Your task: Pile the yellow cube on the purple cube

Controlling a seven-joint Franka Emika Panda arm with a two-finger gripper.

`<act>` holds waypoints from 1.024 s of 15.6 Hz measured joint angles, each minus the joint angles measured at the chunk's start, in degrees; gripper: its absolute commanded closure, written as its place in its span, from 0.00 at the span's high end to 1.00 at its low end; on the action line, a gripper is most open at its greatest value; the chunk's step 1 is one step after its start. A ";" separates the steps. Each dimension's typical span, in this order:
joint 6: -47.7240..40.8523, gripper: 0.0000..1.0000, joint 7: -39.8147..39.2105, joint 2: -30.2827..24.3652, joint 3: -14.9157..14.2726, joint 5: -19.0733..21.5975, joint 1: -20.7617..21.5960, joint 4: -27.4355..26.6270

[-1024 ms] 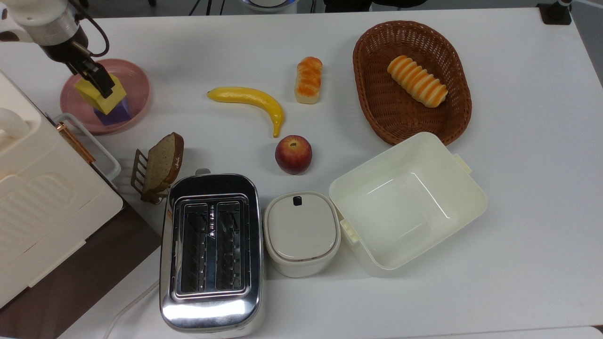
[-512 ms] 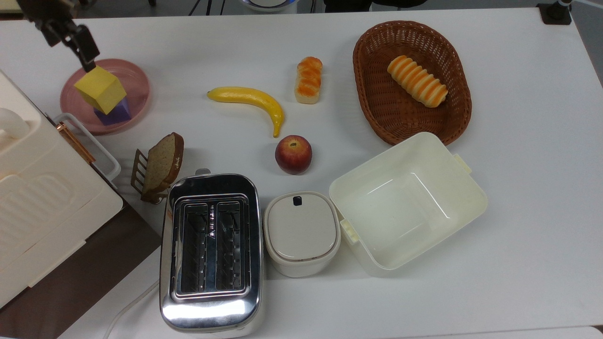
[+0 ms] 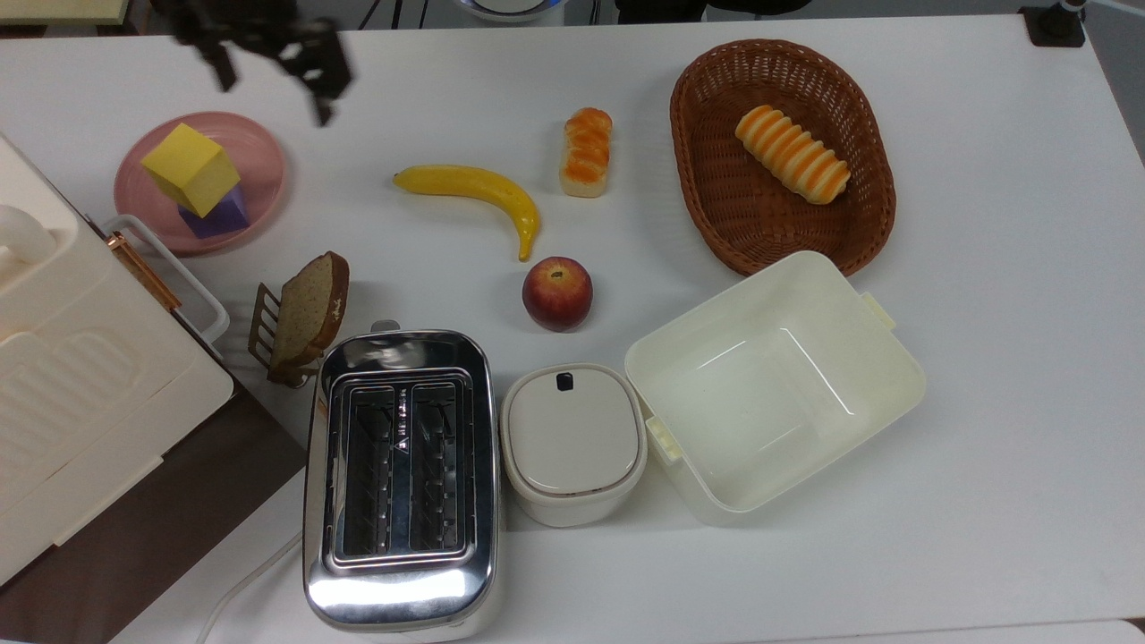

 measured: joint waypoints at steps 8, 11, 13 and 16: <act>-2.89 1.00 6.20 -0.58 -8.98 0.00 20.24 1.24; -2.91 1.00 4.92 -0.66 -12.35 1.07 22.82 1.24; -2.92 1.00 0.35 -1.25 -15.49 4.56 23.01 1.28; -3.71 1.00 -2.94 -2.72 -19.10 7.33 22.96 1.32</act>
